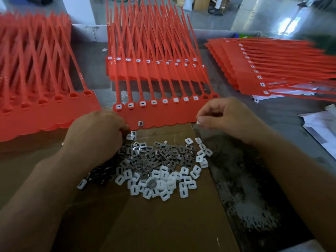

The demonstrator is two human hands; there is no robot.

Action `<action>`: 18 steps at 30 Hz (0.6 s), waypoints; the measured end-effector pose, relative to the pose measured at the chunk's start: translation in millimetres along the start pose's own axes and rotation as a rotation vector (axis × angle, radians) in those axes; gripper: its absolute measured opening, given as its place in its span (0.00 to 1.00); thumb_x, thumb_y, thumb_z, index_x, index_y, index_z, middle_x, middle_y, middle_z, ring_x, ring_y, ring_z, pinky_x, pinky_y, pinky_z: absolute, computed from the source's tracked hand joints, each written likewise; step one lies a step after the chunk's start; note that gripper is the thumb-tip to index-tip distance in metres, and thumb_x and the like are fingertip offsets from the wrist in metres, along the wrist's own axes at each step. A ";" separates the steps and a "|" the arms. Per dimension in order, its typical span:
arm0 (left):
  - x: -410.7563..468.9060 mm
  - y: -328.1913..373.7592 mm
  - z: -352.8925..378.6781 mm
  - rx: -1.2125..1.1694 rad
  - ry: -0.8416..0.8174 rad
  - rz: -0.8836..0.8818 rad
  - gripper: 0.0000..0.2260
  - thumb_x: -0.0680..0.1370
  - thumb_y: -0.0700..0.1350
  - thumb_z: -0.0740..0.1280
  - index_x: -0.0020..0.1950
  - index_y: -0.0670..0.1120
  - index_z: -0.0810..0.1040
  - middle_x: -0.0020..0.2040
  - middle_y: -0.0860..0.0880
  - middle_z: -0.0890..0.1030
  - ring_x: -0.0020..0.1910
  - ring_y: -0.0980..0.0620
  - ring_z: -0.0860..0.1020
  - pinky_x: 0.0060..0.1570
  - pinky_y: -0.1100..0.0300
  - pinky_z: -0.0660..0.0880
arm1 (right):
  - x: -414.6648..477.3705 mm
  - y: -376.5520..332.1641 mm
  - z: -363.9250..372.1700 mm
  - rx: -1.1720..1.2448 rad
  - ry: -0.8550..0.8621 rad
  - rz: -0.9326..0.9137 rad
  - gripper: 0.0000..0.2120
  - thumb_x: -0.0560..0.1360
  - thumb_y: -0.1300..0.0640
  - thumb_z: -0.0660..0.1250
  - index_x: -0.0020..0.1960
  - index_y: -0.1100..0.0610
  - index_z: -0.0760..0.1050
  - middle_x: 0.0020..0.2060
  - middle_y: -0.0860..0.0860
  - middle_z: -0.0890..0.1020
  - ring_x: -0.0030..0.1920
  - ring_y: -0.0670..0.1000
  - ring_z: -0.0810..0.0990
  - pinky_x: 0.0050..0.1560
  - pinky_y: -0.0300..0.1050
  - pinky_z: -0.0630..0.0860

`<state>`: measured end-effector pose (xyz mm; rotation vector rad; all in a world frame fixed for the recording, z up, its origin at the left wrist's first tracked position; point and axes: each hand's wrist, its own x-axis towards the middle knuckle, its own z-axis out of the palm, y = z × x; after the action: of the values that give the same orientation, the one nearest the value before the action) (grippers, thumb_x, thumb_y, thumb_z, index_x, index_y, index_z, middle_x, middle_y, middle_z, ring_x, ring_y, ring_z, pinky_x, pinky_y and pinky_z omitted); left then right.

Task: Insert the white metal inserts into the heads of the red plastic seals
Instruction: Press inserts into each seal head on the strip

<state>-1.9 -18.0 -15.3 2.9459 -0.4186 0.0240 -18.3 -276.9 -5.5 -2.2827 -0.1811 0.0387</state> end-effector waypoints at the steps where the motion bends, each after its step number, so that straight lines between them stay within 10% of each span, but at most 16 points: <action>1: 0.0 -0.3 0.2 -0.002 0.005 0.000 0.17 0.75 0.38 0.59 0.57 0.54 0.80 0.61 0.54 0.77 0.57 0.49 0.75 0.56 0.50 0.73 | 4.8 2.3 -2.0 0.018 0.069 0.023 0.05 0.71 0.63 0.70 0.39 0.54 0.78 0.32 0.49 0.82 0.30 0.40 0.77 0.35 0.26 0.73; 9: -1.0 3.2 3.1 0.061 0.055 -0.100 0.14 0.75 0.41 0.59 0.49 0.55 0.82 0.53 0.52 0.80 0.47 0.48 0.77 0.39 0.58 0.71 | 52.3 33.3 -7.4 -0.189 0.318 0.119 0.05 0.72 0.63 0.69 0.47 0.59 0.81 0.39 0.49 0.79 0.41 0.44 0.75 0.46 0.35 0.68; 18: 0.7 0.9 3.1 0.060 0.069 -0.120 0.14 0.75 0.40 0.60 0.49 0.53 0.82 0.52 0.49 0.80 0.45 0.47 0.76 0.37 0.58 0.67 | 62.8 33.6 -11.6 -0.116 0.233 0.147 0.06 0.73 0.62 0.69 0.48 0.53 0.80 0.34 0.44 0.77 0.34 0.39 0.73 0.30 0.22 0.66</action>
<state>-1.5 -19.5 -18.2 3.0132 -0.2354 0.1254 48.8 -298.4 -21.2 -2.3905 0.1087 -0.1653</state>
